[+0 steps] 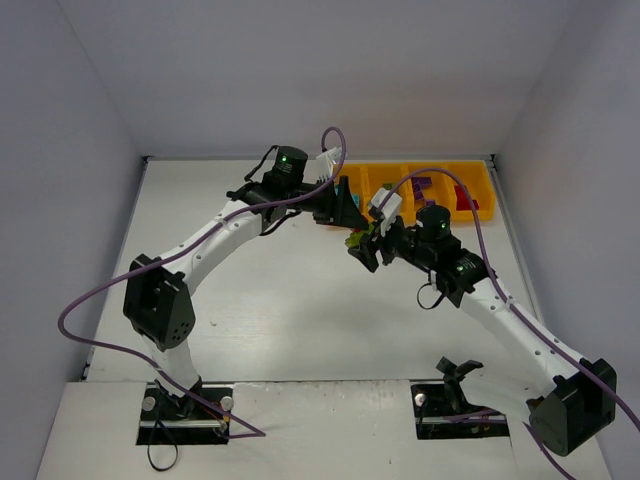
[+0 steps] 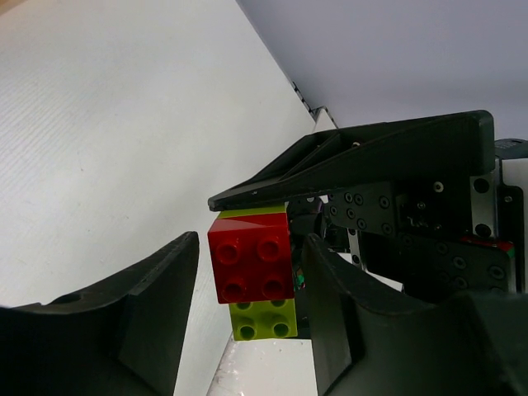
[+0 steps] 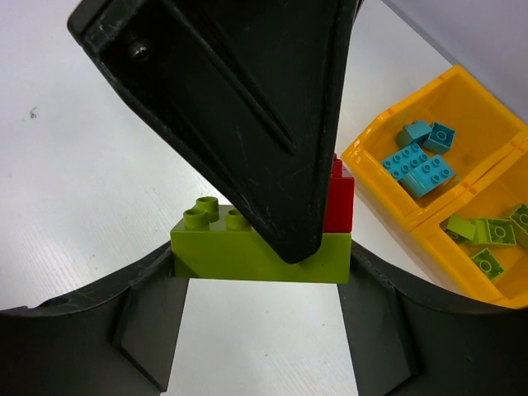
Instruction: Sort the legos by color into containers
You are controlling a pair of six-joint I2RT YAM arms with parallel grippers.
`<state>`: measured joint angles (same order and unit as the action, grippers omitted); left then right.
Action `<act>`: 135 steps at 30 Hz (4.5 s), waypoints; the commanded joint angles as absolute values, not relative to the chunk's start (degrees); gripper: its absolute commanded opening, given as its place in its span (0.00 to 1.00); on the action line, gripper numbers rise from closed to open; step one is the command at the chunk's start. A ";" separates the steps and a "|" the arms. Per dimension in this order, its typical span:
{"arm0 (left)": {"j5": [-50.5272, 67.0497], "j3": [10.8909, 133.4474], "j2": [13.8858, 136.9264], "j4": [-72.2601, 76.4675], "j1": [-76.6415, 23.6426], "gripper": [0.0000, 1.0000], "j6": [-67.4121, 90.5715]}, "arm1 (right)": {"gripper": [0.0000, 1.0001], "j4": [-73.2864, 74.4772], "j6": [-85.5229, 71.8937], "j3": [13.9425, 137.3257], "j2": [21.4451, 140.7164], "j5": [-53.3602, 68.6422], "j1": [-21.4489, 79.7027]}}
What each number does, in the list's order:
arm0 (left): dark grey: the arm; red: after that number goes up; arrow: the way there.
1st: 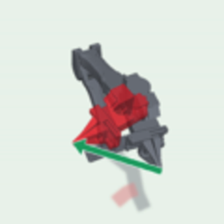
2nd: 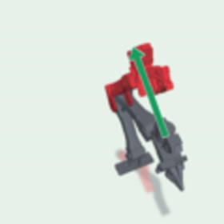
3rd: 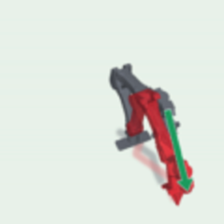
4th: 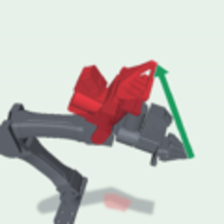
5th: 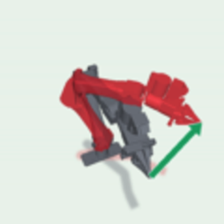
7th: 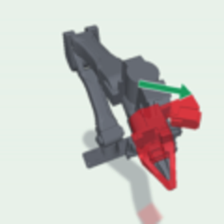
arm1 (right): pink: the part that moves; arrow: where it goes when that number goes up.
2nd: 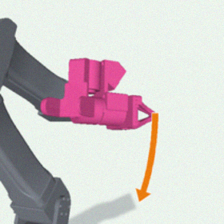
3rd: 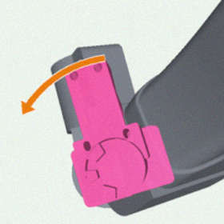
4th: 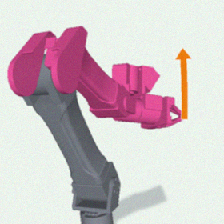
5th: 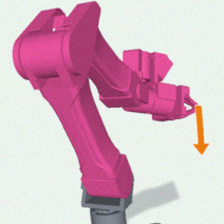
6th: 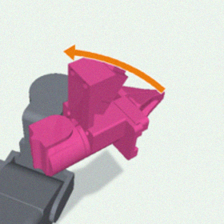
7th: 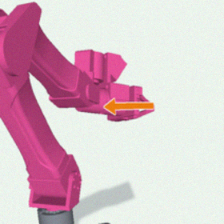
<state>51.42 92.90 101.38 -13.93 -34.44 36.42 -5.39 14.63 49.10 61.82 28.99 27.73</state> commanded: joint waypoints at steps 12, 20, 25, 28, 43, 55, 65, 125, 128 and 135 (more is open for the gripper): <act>53.79 95.45 98.17 -10.28 -33.75 0.28 36.04 | 0.00 -9.67 14.24 50.98 60.82 29.36 27.42; 55.37 95.01 96.86 -10.19 -31.38 0.12 36.21 | 0.00 -9.49 13.89 46.94 59.15 26.72 27.33; 56.16 95.27 95.45 -10.37 -29.36 0.10 36.12 | 0.00 -9.40 13.01 44.04 57.83 24.88 26.90; 56.51 95.45 95.01 -10.81 -28.65 0.09 35.51 | 0.00 -8.88 13.27 43.16 58.27 24.43 26.89; 45.01 87.99 90.36 -18.36 -25.31 0.10 28.93 | 0.00 -13.27 4.58 56.49 78.18 13.55 16.27; 38.50 80.16 83.50 -21.44 -25.40 0.10 26.28 | 0.06 -12.92 -9.75 82.17 105.53 0.18 13.45; 36.48 77.70 80.42 -22.85 -25.49 0.11 25.40 | 0.56 -10.11 -11.42 92.63 115.31 -3.42 13.45; 20.92 66.88 75.76 5.19 -40.78 0.11 -21.18 | 0.54 -4.22 -25.05 71.54 81.21 48.34 26.81; 21.09 66.89 75.94 6.33 -40.87 0.11 -20.74 | 0.35 -4.22 -24.87 71.19 81.38 48.60 26.72; 19.78 66.01 75.76 7.29 -40.87 0.20 -19.43 | 0.00 -4.13 -23.29 70.58 82.35 47.29 26.19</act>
<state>20.43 64.69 76.93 0.40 -40.45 -20.49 -0.78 -25.17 70.26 83.53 45.65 26.17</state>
